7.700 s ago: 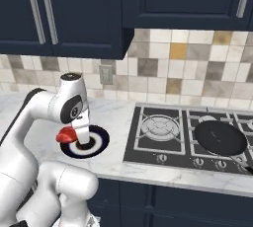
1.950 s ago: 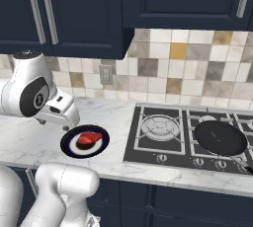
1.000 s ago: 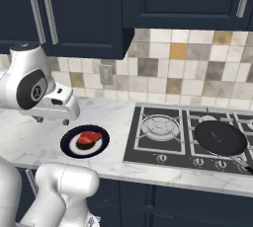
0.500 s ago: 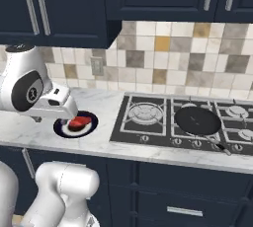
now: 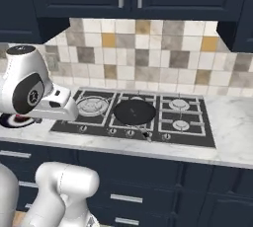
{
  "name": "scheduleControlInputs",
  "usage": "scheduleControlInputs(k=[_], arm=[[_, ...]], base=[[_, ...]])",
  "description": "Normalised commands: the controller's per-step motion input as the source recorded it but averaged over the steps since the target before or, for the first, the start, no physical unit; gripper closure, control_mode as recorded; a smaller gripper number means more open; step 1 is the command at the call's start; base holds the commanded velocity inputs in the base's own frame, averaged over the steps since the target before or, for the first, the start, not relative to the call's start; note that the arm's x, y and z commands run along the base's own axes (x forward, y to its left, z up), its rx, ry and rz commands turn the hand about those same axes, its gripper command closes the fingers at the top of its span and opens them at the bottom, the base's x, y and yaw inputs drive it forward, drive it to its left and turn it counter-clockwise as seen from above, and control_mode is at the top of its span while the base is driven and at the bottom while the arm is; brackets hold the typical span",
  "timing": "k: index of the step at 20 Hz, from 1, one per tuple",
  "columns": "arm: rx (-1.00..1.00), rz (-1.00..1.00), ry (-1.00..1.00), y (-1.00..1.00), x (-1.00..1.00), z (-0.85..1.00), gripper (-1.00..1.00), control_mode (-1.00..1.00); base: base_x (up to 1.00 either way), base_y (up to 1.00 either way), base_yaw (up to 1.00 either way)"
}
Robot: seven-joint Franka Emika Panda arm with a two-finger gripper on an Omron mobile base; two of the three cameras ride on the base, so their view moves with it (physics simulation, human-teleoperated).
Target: Place the steak on the plate and place the potato on the same plate.
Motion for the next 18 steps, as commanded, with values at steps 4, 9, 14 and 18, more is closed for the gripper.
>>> scheduleControlInputs(k=[4, 9, 14, 18], arm=[[0.00, 0.00, 0.00, 0.00, 0.00, 0.00, -1.00, 1.00], [0.00, 0.00, 0.00, 0.00, 0.00, 0.00, -1.00, 1.00], [0.00, 0.00, 0.00, 0.00, 0.00, 0.00, -1.00, 1.00], [0.00, 0.00, 0.00, 0.00, 0.00, 0.00, -1.00, 1.00]], base=[[0.00, -1.00, -0.01], [0.00, -1.00, 0.00], [0.00, -1.00, 0.00], [0.00, -1.00, 0.00]])
